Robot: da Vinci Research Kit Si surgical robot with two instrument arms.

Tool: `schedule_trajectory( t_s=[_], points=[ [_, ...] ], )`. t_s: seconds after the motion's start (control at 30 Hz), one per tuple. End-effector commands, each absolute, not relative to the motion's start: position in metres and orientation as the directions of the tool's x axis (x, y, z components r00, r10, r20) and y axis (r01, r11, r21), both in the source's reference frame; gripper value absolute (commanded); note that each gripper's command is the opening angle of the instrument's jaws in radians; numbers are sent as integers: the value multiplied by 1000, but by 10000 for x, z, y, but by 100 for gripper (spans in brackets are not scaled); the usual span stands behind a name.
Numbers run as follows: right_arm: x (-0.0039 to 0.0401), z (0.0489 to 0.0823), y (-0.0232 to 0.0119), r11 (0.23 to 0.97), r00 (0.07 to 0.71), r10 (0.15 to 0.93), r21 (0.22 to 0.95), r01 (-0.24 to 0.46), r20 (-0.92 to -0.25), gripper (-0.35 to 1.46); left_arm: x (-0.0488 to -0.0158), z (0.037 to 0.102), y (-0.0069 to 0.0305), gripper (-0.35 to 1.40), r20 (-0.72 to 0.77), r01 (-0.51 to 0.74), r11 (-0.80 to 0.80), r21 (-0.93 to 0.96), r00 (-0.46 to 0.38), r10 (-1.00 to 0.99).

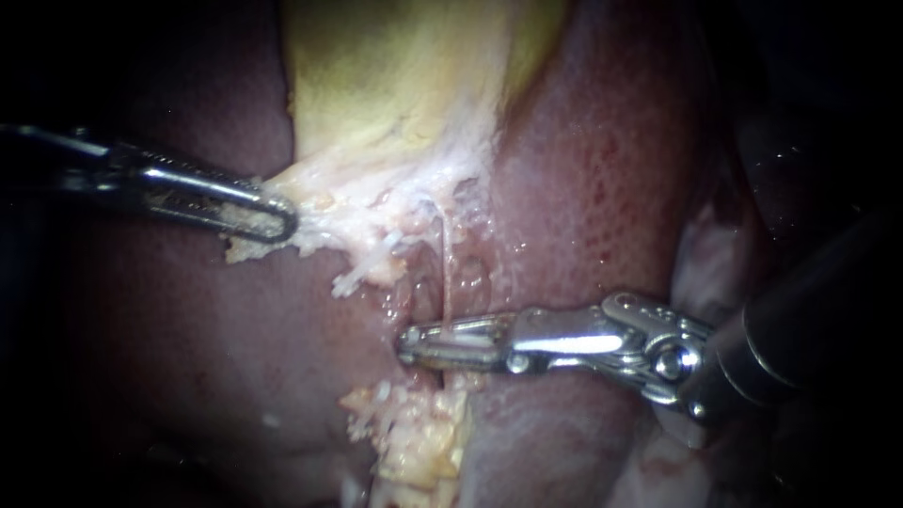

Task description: Going back first clip right tube

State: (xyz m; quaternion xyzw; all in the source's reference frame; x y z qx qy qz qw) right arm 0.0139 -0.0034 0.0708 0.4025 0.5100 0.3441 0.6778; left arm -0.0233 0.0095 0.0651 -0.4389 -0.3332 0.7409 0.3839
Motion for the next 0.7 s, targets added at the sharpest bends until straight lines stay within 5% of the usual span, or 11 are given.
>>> schedule_trajectory(
  t_s=[0.03, 0.23, 0.7],
  points=[
    [140, 709, -34, 437, 252, 875, 898, -49, -412, -35, -233, 651, 95, -35, -395, -276, -483, -831, -320, 861],
    [150, 722, -38, 528, 259, 823, 849, -21, -505, 30, -234, 651, 95, -35, -395, -276, -483, -831, -320, 861],
    [151, 754, -26, 668, 241, 727, 743, -31, -643, 47, -233, 651, 94, -35, -395, -276, -483, -831, -320, 861]
  ],
)
